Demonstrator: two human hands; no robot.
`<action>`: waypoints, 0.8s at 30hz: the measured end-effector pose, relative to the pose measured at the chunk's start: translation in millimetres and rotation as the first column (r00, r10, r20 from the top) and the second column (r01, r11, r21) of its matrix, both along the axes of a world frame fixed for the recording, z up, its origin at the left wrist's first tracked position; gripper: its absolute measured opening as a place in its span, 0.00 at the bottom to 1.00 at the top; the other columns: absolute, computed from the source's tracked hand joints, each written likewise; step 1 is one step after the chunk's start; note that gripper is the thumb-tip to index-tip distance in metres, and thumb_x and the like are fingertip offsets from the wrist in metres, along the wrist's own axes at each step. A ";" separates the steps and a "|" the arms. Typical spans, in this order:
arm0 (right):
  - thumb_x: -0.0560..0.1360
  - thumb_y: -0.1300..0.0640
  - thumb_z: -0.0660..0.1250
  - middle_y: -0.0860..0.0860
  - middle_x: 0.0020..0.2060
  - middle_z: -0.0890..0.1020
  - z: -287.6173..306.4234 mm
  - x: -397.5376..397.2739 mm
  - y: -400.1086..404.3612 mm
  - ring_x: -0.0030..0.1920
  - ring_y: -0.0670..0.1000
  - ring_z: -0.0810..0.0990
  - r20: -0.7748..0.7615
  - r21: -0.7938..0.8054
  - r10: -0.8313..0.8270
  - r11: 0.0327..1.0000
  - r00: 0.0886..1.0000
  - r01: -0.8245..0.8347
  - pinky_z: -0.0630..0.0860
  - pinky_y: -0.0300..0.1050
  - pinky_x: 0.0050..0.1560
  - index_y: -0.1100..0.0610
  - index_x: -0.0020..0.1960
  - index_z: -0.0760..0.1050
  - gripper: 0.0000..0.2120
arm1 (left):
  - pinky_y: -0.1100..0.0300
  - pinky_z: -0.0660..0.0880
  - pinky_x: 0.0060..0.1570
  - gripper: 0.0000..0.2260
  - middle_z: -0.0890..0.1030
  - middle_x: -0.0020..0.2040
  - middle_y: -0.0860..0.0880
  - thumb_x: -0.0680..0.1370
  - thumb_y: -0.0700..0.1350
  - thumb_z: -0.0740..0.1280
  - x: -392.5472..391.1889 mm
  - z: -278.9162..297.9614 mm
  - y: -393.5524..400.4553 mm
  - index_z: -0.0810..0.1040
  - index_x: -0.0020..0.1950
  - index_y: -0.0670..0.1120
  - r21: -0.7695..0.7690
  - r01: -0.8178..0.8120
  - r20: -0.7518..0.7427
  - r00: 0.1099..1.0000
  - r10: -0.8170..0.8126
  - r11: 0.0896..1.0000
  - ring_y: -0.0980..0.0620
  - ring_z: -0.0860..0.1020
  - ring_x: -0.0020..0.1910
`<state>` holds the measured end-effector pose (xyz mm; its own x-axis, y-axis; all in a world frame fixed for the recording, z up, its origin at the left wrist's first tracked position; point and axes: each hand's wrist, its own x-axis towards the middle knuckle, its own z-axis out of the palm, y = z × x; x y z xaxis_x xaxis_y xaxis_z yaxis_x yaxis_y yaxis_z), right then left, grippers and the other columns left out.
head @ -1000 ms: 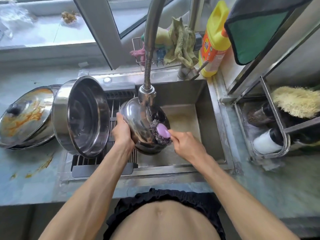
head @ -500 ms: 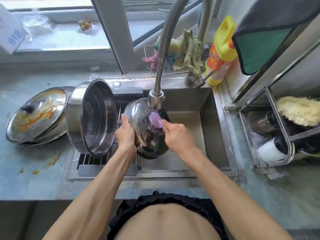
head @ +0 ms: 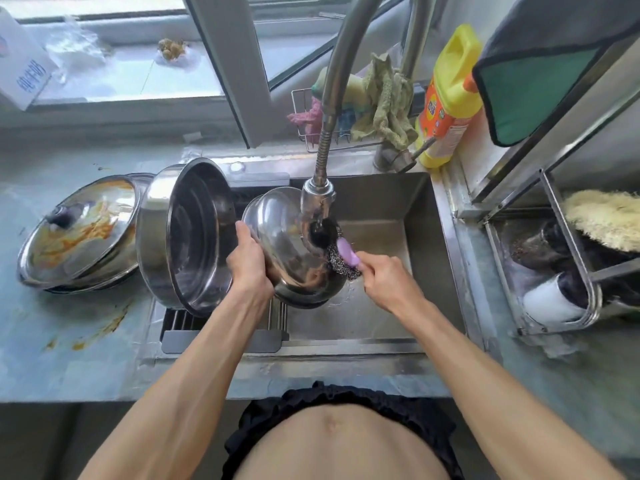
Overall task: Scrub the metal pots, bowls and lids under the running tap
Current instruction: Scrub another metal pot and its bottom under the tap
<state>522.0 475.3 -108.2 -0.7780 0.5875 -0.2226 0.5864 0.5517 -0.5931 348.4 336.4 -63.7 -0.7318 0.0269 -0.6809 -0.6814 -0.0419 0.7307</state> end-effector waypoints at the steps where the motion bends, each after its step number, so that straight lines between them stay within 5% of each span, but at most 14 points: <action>1: 0.81 0.55 0.58 0.56 0.39 0.83 0.8 4.4 -1.4 0.41 0.61 0.80 0.006 0.001 -0.004 1.000 1.000 0.004 0.79 0.54 0.42 0.51 0.59 0.78 0.11 | 0.48 0.85 0.44 0.19 0.86 0.37 0.50 0.80 0.64 0.65 1.5 -1.6 2.2 0.81 0.48 0.48 0.000 0.002 0.003 1.000 -0.002 1.000 0.49 0.86 0.38; 5: 0.81 0.53 0.57 0.57 0.41 0.82 13.5 6.5 -19.9 0.42 0.63 0.79 -0.051 0.011 0.057 0.998 0.997 -0.056 0.77 0.55 0.39 0.51 0.56 0.76 0.10 | 0.50 0.85 0.41 0.22 0.86 0.42 0.47 0.81 0.64 0.62 7.4 -2.5 13.9 0.80 0.49 0.46 -0.047 0.010 -0.028 1.000 -0.011 0.999 0.47 0.87 0.39; 10: 0.82 0.52 0.55 0.56 0.41 0.83 33.4 -20.6 -18.2 0.41 0.63 0.80 -0.087 0.105 0.096 0.991 0.992 -0.086 0.78 0.55 0.37 0.48 0.57 0.75 0.11 | 0.42 0.84 0.50 0.24 0.84 0.40 0.48 0.79 0.67 0.61 -1.5 -3.0 9.4 0.80 0.42 0.47 -0.135 0.089 -0.165 0.980 -0.111 0.987 0.46 0.85 0.41; 15: 0.83 0.51 0.55 0.56 0.41 0.83 40.8 -34.1 -28.6 0.42 0.64 0.80 -0.178 0.144 0.145 0.982 0.973 -0.120 0.77 0.54 0.36 0.47 0.63 0.74 0.13 | 0.50 0.79 0.43 0.27 0.81 0.35 0.47 0.81 0.66 0.60 -20.9 11.3 2.4 0.79 0.36 0.45 -0.280 0.152 -0.330 0.912 -0.244 0.948 0.48 0.81 0.36; 20: 0.83 0.52 0.56 0.55 0.39 0.78 42.5 -50.1 -26.1 0.40 0.65 0.79 -0.174 0.273 0.205 0.950 0.963 -0.153 0.75 0.54 0.37 0.46 0.69 0.70 0.16 | 0.43 0.82 0.54 0.32 0.87 0.44 0.46 0.69 0.72 0.64 -19.5 -4.8 -5.0 0.84 0.48 0.42 -0.274 0.276 -0.119 0.941 -0.317 0.922 0.45 0.86 0.45; 24: 0.81 0.55 0.57 0.55 0.38 0.77 43.8 -48.0 -12.0 0.38 0.65 0.78 -0.116 0.317 0.274 0.921 0.955 -0.226 0.77 0.56 0.37 0.42 0.69 0.69 0.18 | 0.47 0.83 0.53 0.27 0.87 0.44 0.45 0.77 0.66 0.66 -9.4 -9.9 0.3 0.84 0.48 0.41 -0.297 0.413 -0.070 0.890 -0.451 0.861 0.46 0.86 0.45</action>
